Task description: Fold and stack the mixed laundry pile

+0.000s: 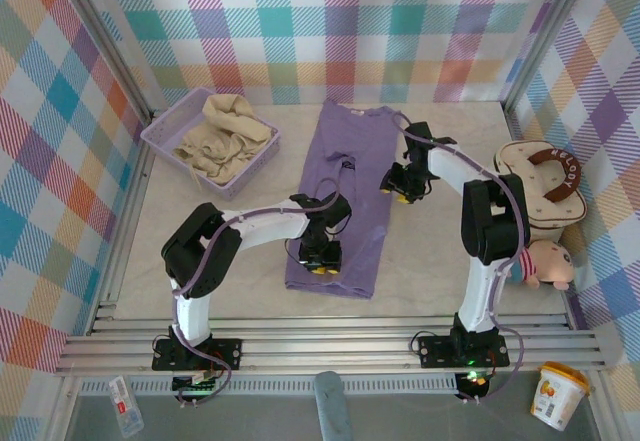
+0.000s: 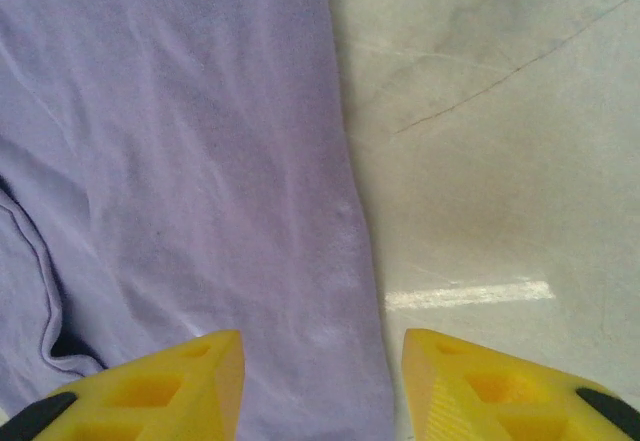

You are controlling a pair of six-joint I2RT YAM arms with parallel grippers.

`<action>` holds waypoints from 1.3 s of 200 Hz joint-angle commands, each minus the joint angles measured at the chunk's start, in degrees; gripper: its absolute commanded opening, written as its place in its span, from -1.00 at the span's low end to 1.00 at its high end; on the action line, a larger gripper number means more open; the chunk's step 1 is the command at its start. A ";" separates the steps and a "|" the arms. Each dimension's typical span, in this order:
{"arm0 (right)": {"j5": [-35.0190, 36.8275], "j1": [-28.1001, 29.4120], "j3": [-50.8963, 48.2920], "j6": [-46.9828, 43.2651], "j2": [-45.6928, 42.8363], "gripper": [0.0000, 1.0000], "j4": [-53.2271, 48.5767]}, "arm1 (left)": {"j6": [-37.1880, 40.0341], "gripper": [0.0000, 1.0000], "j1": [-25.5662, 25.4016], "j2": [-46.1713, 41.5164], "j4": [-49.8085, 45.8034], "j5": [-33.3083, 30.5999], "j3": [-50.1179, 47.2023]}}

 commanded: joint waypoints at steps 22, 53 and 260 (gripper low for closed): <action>1.26 0.00 -0.34 -2.17 -1.85 -0.07 -1.74 | 0.75 -1.00 -0.67 -0.23 -1.11 -0.72 -0.16; 0.78 0.01 -0.25 -1.84 -1.50 -0.06 -1.22 | 0.31 -1.00 -0.67 -3.03 -5.22 -2.82 1.15; -1.73 1.68 3.64 0.64 3.47 -0.07 -0.12 | 0.92 0.32 2.41 -11.21 -13.60 -17.30 4.20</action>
